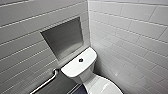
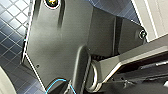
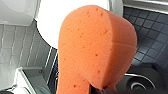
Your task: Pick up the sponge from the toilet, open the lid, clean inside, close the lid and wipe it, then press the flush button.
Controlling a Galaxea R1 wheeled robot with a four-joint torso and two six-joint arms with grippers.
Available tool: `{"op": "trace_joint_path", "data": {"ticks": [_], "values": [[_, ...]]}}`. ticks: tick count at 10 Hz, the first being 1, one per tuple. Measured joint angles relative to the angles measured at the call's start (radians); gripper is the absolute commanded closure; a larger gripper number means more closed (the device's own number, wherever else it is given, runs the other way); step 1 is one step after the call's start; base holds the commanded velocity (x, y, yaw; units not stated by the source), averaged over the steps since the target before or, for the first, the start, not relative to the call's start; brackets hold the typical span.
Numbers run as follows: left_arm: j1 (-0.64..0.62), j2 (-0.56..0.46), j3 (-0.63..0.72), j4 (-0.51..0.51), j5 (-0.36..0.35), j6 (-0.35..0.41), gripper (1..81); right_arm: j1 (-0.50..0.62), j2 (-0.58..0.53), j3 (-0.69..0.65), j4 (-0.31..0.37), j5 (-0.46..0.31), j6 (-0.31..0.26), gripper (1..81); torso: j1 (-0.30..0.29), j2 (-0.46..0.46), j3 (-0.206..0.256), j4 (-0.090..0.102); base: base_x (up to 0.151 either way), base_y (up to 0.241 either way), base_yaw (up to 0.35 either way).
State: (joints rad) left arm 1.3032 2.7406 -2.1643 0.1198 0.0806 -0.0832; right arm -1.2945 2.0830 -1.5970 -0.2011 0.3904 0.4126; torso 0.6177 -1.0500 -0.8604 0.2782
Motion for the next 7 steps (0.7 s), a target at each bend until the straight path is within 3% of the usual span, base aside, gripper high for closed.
{"op": "trace_joint_path", "data": {"ticks": [2,7], "values": [[0.000,0.007,-0.001,0.000,0.000,0.000,1.0,0.136,0.019,0.020,0.003,-0.090,0.001,81.1,0.000,0.000,0.000,0.000,0.000,0.000,0.000],[0.012,0.019,-0.004,0.000,-0.001,0.000,1.0,0.461,0.155,-0.074,0.003,-0.440,0.045,81.1,0.000,0.000,0.000,0.000,0.000,0.000,0.000]]}}
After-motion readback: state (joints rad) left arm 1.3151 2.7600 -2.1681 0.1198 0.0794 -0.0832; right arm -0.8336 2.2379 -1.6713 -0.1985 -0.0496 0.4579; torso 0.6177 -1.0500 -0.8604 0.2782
